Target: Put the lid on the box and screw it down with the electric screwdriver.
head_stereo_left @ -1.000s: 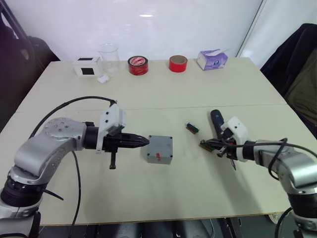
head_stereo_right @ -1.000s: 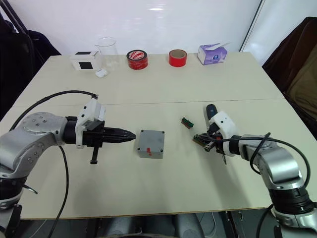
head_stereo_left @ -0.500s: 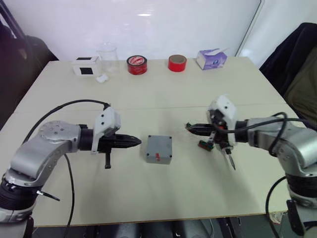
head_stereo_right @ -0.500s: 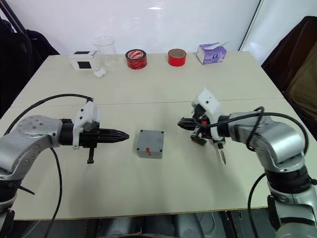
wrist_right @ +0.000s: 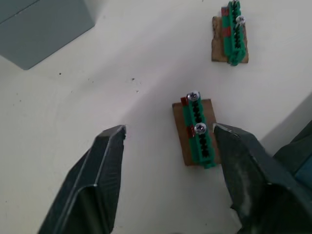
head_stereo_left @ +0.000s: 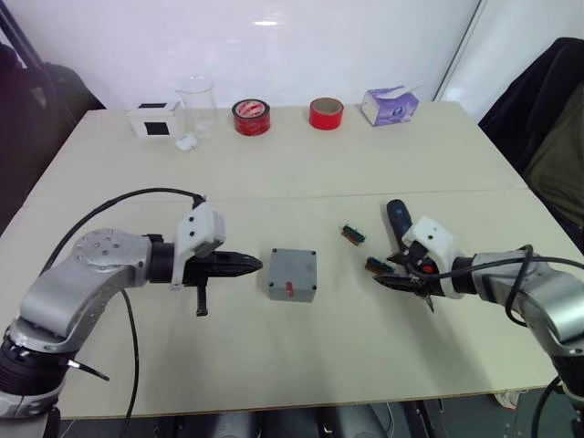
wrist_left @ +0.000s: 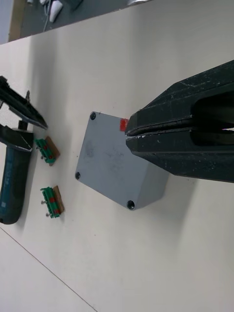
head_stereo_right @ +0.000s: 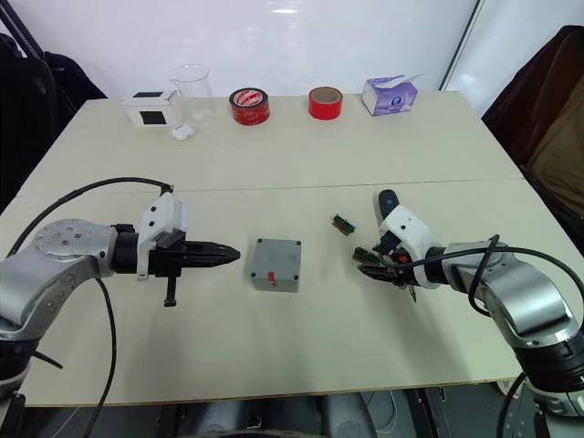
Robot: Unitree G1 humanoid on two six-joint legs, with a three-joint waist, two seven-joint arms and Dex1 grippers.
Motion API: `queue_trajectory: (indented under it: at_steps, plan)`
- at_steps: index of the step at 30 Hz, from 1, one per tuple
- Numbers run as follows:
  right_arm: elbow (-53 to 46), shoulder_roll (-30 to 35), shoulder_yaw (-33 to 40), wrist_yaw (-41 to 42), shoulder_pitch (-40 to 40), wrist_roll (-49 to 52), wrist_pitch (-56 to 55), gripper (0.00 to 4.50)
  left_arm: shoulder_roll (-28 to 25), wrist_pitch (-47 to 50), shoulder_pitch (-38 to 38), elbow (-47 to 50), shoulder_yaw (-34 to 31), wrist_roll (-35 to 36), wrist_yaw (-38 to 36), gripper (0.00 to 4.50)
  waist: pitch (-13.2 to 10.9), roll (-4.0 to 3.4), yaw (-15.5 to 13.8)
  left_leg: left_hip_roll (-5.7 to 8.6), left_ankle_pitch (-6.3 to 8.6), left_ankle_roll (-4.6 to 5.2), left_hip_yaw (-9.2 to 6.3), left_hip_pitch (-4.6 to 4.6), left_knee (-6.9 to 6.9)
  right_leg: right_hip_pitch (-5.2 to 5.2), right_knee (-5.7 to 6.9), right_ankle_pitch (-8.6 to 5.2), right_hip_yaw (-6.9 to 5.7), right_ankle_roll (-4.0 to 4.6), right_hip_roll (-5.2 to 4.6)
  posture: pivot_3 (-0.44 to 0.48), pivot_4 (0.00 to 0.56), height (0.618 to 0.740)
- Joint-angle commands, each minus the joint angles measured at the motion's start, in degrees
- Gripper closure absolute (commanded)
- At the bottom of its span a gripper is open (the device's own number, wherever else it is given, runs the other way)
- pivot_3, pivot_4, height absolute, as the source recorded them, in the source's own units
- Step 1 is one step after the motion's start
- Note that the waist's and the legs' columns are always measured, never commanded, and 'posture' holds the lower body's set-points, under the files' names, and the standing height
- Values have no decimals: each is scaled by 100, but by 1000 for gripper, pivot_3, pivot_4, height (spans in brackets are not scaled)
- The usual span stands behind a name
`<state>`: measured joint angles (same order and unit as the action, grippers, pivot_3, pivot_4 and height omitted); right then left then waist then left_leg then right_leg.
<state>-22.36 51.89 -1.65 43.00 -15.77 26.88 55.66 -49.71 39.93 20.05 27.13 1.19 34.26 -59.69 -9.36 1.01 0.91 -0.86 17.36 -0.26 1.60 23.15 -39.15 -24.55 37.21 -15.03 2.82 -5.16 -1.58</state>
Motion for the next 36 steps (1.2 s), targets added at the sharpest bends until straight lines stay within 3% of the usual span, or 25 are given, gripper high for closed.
queue_trajectory:
  at_steps: [1, 16, 19, 24, 36]
  plan:
    - [247, -148, 83, -113, -62, -188, -285, 1762, 37, -76, 149, 35, 49, -10, -28, 4500, 0, 1, -10, 1, 0, 0, 0, 1, -1, 1, -2, 0, 0, 0, 0, 0, 150, 740]
    - [585, -248, 109, -3, -79, -305, -423, 1762, 14, -75, 163, 35, 46, -10, -23, 4500, 0, 1, -17, 4, 0, 0, 1, 2, -1, 1, -2, 0, 0, -1, -2, 0, 150, 740]
    - [615, -269, 93, 4, -128, -315, -421, 2432, 23, -79, 168, 29, 46, -11, -14, 4500, 0, 1, -19, 4, 0, 0, 1, 2, -1, 1, -2, 0, 0, -1, -2, 0, 150, 740]
    - [640, -283, 93, 12, -155, -324, -423, 4436, 25, -84, 176, 13, 49, -17, -13, 4500, 0, 1, -17, 4, 0, 0, 1, 2, -2, 1, -1, 0, 0, -1, -2, 0, 150, 740]
    - [374, -422, 223, 62, -247, 97, 132, 4436, 92, -121, 208, -12, 94, -55, 34, 4500, 0, 1, -19, 4, 0, 0, 1, 2, -2, 1, 1, 1, 0, -1, -2, 0, 150, 740]
